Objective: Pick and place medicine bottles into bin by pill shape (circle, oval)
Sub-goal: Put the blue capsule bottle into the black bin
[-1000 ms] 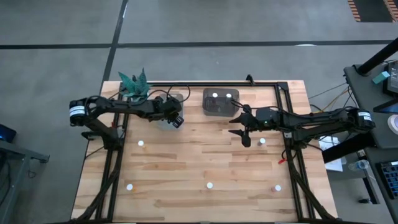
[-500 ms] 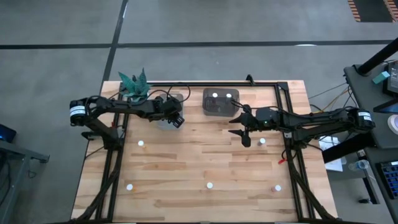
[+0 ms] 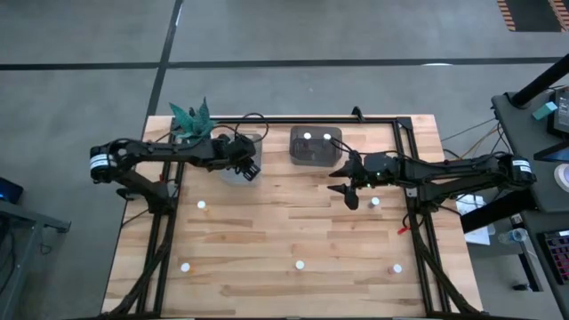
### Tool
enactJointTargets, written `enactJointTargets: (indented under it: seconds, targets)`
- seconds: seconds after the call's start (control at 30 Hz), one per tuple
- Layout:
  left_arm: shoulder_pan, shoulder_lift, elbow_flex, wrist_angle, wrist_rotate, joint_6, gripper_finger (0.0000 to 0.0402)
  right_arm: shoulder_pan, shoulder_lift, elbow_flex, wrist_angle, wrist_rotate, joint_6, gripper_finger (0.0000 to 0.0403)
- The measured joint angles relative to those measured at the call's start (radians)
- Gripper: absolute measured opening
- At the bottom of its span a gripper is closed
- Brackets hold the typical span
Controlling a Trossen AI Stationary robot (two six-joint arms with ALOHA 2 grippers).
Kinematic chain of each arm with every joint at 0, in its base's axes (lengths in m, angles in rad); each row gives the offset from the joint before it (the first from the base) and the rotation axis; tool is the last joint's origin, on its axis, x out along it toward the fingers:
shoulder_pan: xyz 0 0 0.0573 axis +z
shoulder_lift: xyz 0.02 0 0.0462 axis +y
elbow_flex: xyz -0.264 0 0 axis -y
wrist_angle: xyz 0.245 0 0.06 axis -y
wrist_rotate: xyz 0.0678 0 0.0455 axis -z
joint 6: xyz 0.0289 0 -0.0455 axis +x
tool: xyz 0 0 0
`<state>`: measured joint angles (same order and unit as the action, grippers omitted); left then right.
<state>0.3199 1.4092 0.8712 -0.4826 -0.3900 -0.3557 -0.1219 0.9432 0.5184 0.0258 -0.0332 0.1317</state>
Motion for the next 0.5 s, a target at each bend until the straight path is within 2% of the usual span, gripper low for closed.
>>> enactJointTargets:
  seconds: [0.27, 0.5]
  targets:
    - [-0.001, -0.125, 0.014, 0.007, -0.006, 0.030, 0.0174, 0.008, 0.001, 0.143, -0.392, -0.001, 0.176, 0.0201]
    - [-0.037, -0.226, 0.003, 0.198, -0.008, 0.127, 0.0173, 0.031, 0.001, 0.240, -0.707, -0.002, 0.380, 0.0201]
